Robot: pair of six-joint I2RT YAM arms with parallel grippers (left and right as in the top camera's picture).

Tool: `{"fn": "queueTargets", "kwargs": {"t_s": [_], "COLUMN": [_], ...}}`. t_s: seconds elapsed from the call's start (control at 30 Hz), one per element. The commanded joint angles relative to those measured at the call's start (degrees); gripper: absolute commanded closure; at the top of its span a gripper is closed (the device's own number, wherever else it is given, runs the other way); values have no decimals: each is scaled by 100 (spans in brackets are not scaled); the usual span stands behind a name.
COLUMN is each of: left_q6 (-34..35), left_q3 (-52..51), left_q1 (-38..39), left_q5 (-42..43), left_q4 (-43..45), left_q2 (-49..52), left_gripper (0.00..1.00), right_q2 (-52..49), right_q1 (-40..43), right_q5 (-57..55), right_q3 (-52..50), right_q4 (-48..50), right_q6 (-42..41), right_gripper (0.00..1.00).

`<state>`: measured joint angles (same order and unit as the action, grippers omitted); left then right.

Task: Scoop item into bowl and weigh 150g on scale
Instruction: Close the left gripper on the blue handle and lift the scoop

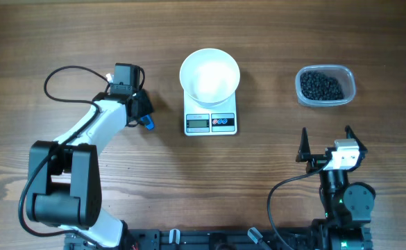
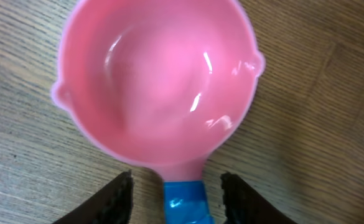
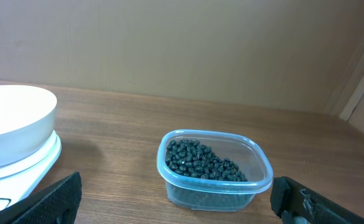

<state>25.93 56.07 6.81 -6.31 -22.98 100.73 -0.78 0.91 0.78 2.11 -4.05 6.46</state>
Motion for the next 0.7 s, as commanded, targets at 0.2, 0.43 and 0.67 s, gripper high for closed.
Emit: {"fn": "queueTargets", "kwargs": {"t_s": [0.2,0.43,0.67], "left_q6": [-247,459,389], "left_q3": [1563,1814,1775], "left_q1": [7,22,48], "left_q5": [-66,-297,44], "left_q4": [-1886,-2481,-2083], "left_q2": [98,678,1342], "left_gripper": [32,31,0], "right_q2": [35,35,35], "right_q1": [-15,-15,-15], "right_q5": [-79,-79,-79], "right_q3": [7,7,7], "right_q4": [22,22,22], "right_q6": [-48,-46,-46], "right_gripper": [0,0,0]}}
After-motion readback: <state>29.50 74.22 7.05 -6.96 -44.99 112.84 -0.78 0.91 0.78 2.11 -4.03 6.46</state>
